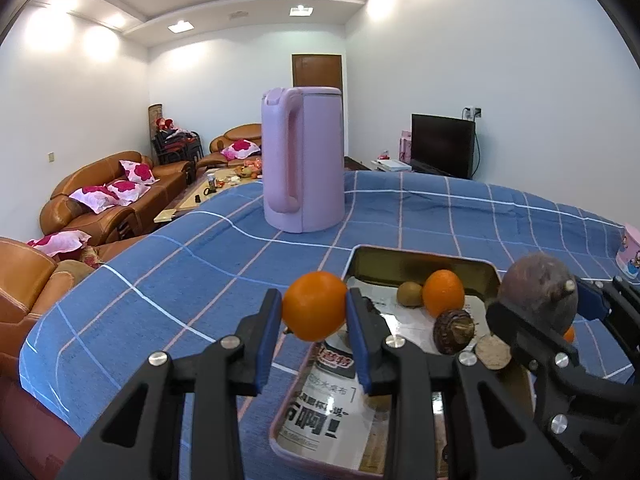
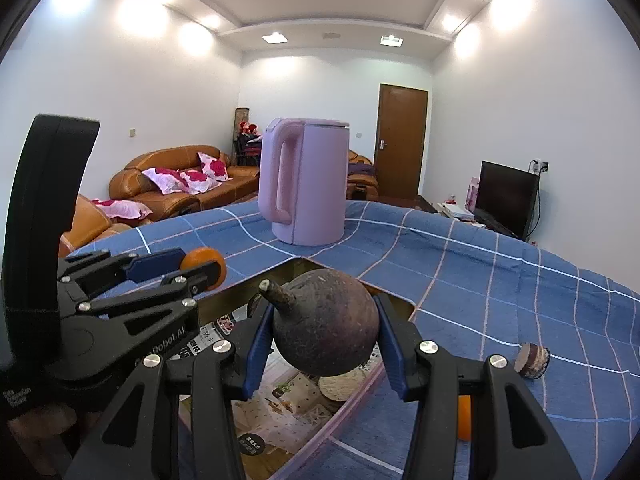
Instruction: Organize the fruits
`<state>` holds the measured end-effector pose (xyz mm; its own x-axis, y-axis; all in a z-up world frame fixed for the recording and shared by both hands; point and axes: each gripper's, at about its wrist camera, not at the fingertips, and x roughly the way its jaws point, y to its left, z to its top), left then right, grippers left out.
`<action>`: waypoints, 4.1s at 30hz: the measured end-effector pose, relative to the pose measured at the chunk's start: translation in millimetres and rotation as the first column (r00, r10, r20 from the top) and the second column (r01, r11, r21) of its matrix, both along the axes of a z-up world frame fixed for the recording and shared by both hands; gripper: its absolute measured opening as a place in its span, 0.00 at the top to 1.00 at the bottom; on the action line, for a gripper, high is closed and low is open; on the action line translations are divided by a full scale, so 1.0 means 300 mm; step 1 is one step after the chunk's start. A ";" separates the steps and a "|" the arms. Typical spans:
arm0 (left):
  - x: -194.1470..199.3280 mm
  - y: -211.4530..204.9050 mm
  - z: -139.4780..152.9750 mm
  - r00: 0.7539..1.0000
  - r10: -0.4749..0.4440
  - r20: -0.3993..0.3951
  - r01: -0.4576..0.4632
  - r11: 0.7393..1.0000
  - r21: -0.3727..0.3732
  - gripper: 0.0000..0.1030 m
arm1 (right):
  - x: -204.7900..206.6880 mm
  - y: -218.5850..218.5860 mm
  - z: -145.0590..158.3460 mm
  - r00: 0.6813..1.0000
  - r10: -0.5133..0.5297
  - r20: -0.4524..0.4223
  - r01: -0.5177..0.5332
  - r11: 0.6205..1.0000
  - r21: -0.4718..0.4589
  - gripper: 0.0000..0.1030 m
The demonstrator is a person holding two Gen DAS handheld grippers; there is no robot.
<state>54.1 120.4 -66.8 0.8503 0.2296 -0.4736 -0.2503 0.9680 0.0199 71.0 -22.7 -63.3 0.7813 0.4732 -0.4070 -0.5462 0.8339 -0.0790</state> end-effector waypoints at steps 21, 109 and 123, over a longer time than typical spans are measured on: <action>0.008 -0.031 -0.018 0.998 -0.042 -0.052 0.045 0.998 0.048 0.66 | 0.090 0.042 -0.053 0.980 0.051 -0.191 -0.060 0.997 -0.042 0.51; 0.270 -0.643 0.048 0.939 -0.300 -0.171 0.307 0.952 0.017 0.11 | 0.291 -0.700 -0.062 0.879 -0.409 -0.245 0.402 0.912 -0.082 0.68; 0.429 -0.835 -0.056 0.885 -0.366 -0.287 0.376 0.926 -0.020 0.11 | 0.321 -0.875 -0.054 0.827 -0.495 -0.266 0.510 0.860 -0.016 0.68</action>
<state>182.7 -130.0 -83.5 0.7099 -0.0553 -0.7021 0.1480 0.9864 0.0719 167.4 -285.2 -79.6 0.7914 0.0701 -0.6073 -0.0455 0.9974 0.0558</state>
